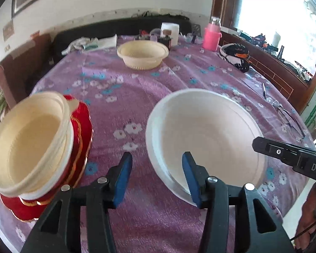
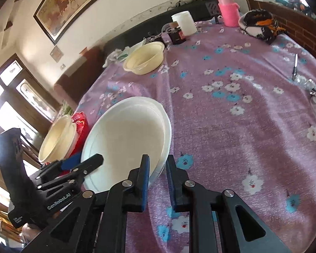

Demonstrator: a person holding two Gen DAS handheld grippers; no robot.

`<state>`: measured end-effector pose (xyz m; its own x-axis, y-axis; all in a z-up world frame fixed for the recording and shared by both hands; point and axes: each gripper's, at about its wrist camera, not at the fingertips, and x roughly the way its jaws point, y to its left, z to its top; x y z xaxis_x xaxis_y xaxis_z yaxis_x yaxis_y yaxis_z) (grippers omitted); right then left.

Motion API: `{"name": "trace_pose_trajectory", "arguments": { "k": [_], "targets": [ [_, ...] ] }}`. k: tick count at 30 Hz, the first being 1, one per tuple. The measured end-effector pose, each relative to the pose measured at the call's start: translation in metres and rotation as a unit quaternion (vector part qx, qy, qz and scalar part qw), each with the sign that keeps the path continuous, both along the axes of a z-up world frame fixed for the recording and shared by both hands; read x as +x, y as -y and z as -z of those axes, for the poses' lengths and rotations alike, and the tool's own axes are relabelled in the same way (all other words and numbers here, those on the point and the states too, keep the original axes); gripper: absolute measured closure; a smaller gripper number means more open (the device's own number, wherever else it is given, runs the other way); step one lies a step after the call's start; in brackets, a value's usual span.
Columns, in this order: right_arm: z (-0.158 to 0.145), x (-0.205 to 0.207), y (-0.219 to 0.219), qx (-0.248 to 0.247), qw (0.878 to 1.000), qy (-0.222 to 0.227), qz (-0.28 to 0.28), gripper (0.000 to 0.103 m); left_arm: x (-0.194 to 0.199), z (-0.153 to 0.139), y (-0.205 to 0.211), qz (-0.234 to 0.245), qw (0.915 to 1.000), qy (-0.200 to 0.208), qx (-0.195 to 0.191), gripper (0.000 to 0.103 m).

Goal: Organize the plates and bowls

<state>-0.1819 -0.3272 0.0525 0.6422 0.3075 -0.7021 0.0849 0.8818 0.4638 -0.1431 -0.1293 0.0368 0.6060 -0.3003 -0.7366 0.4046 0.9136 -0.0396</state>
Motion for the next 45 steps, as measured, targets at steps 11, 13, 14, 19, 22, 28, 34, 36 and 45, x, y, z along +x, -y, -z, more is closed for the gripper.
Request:
{"name": "trace_pose_trajectory", "arguments": {
  "k": [11,13,14,19,22,28,34,36,45],
  "targets": [
    [-0.004,-0.005,-0.007,-0.038,0.999,0.02,0.005,0.086,-0.013,-0.006,0.011,0.0,0.998,0.056,0.03,0.082],
    [-0.006,-0.005,-0.006,-0.039,0.999,0.023,0.006,0.086,-0.015,-0.007,0.012,0.0,0.9977,0.06,0.031,0.082],
    [-0.006,-0.005,-0.005,-0.039,0.999,0.023,0.007,0.086,-0.016,-0.008,0.012,0.0,0.9975,0.063,0.033,0.082],
    [-0.004,-0.004,-0.005,-0.038,0.999,0.02,0.008,0.086,-0.017,-0.008,0.014,-0.001,0.9972,0.067,0.035,0.082],
    [-0.005,-0.005,-0.006,-0.039,0.999,0.021,0.006,0.086,-0.017,-0.008,0.013,-0.002,0.997,0.068,0.037,0.082],
    [-0.005,-0.005,-0.007,-0.038,0.999,0.02,0.007,0.086,-0.018,-0.008,0.013,-0.001,0.9969,0.069,0.038,0.082],
    [-0.004,-0.004,-0.006,-0.033,0.999,0.017,0.008,0.086,-0.018,-0.007,0.013,-0.001,0.9968,0.069,0.04,0.082],
    [-0.003,-0.004,-0.006,-0.032,0.999,0.017,0.008,0.086,-0.018,-0.007,0.012,0.0,0.9968,0.068,0.041,0.082],
    [-0.003,-0.004,-0.005,-0.03,0.999,0.016,0.009,0.086,-0.019,-0.006,0.013,-0.001,0.9968,0.068,0.041,0.082]
  ]
}}
